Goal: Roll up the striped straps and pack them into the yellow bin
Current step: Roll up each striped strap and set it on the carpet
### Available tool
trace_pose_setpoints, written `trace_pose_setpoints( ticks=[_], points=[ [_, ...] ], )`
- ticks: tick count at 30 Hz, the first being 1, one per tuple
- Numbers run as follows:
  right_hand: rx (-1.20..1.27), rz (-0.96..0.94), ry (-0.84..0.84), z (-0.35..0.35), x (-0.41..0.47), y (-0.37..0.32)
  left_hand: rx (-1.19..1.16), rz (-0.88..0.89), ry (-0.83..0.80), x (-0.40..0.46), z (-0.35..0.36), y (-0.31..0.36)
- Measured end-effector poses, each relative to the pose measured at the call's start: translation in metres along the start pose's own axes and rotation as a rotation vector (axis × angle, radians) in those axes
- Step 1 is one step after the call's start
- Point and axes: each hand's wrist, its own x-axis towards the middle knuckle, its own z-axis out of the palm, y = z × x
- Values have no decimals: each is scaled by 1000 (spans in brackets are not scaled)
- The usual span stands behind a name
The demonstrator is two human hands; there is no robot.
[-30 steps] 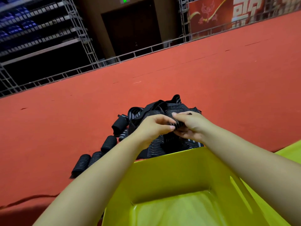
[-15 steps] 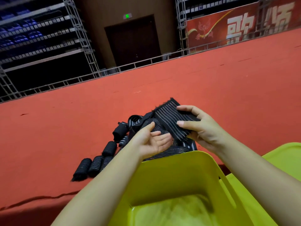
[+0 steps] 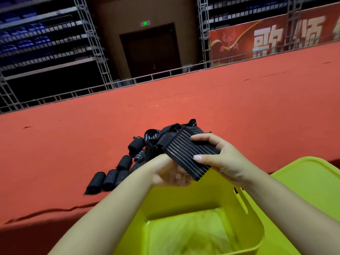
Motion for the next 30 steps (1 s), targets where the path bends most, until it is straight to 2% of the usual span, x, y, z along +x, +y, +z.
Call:
trace_pose_setpoints(
  ticks=[3,4,8,9,11,14,18,23,27,30],
  points=[
    [-38,43,-89,7,-12,2,-345,114,-4,-6,-2,3],
    [-62,63,-122,8,-16,4,-374,146,18,-5,-3,4],
    [-174,167,-230,4,-29,9,-122,376,290,-5,-9,0],
    [-178,194,-227,2,-30,10,-94,429,316,-8,-10,-2],
    [-140,268,-161,0,-26,14,-66,511,272,-16,-10,-6],
    [-102,363,35,4,-15,17,-13,561,236,-28,-6,-13],
    [5,311,211,14,-4,18,102,576,229,-40,-2,-27],
    [-28,208,298,21,5,17,154,516,208,-50,-3,-40],
    [-67,136,280,22,6,18,125,457,152,-53,-7,-46],
    [-100,115,204,24,4,20,-19,474,188,-50,-6,-44]
  ],
)
